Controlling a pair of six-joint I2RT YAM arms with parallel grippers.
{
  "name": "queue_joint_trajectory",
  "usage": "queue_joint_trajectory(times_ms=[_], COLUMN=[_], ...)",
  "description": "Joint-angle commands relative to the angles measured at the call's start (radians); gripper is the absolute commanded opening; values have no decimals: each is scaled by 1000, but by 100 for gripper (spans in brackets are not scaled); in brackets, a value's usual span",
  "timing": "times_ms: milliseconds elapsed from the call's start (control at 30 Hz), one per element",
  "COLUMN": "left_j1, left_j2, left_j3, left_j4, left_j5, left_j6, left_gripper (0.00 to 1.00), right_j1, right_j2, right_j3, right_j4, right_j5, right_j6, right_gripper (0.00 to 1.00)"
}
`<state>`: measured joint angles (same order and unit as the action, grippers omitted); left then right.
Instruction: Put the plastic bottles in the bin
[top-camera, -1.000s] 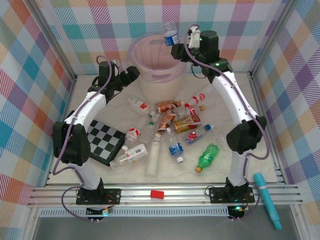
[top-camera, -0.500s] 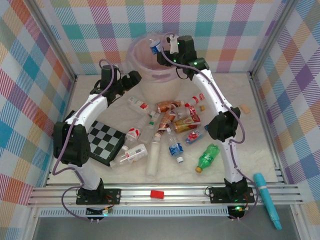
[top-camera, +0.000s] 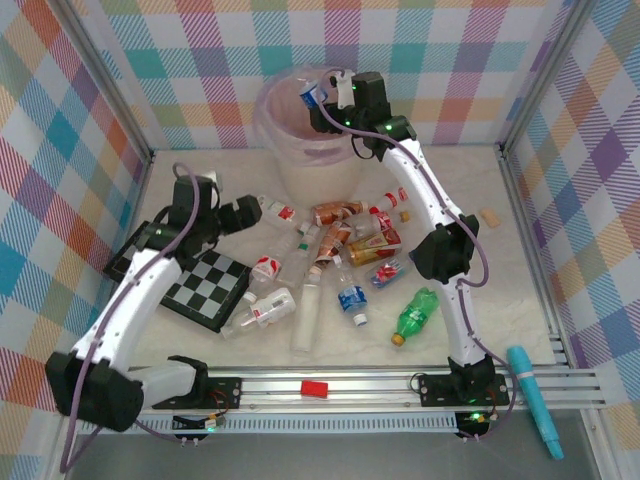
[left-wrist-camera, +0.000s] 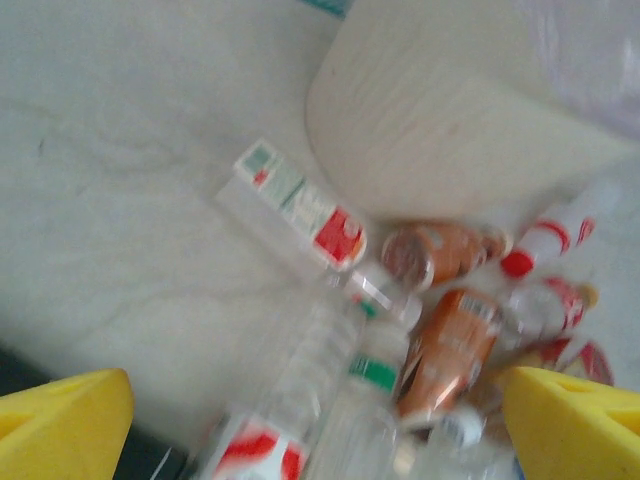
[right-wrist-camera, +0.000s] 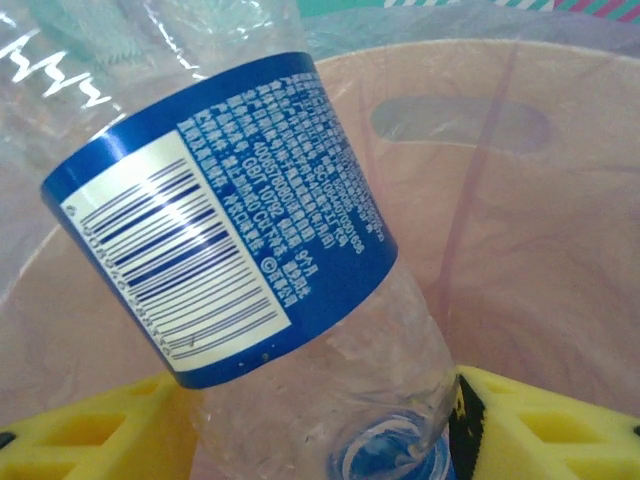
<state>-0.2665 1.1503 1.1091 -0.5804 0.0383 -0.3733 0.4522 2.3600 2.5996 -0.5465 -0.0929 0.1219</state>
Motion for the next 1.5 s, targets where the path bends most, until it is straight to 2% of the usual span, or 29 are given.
queue_joint_trajectory(times_ms=[0,167,367,500,667,833,1033,1233,1467], left_j1=[-30,-65,-118,-180,-219,-281,-328,-381,-435], left_j2=[-75,-157,-158,-143,-153,-145,-129,-115,-79], left_j3=[-47,-88,-92,-112,-166,-190,-244,-314,-391], left_j4=[-204,-273,-317,-341,-328,-341,-314,-271,-200], left_j5=[-37,-41,-22,-32,-6,-12,-20,-33,-67], left_j6=[68,56,71,80,63,48,-5,-47,-85], left_gripper=[95,96,98,100,100,100,100,100,100], right_j1=[5,5,5,4,3,3,-31,-92,-137], right_j2=[35,19,-44,-125,-227,-361,-587,-872,-1087], right_j3=[16,16,24,25,7,-93,-388,-849,-1155], right_j4=[-46,-39,-35,-55,-135,-227,-307,-203,-192], right_j5=[14,8,-29,-28,-26,16,6,-89,-81], right_j6=[-18,-26,-59,-107,-146,-140,-39,55,106], right_gripper=[67,75,86,100,100,99,99,100,99])
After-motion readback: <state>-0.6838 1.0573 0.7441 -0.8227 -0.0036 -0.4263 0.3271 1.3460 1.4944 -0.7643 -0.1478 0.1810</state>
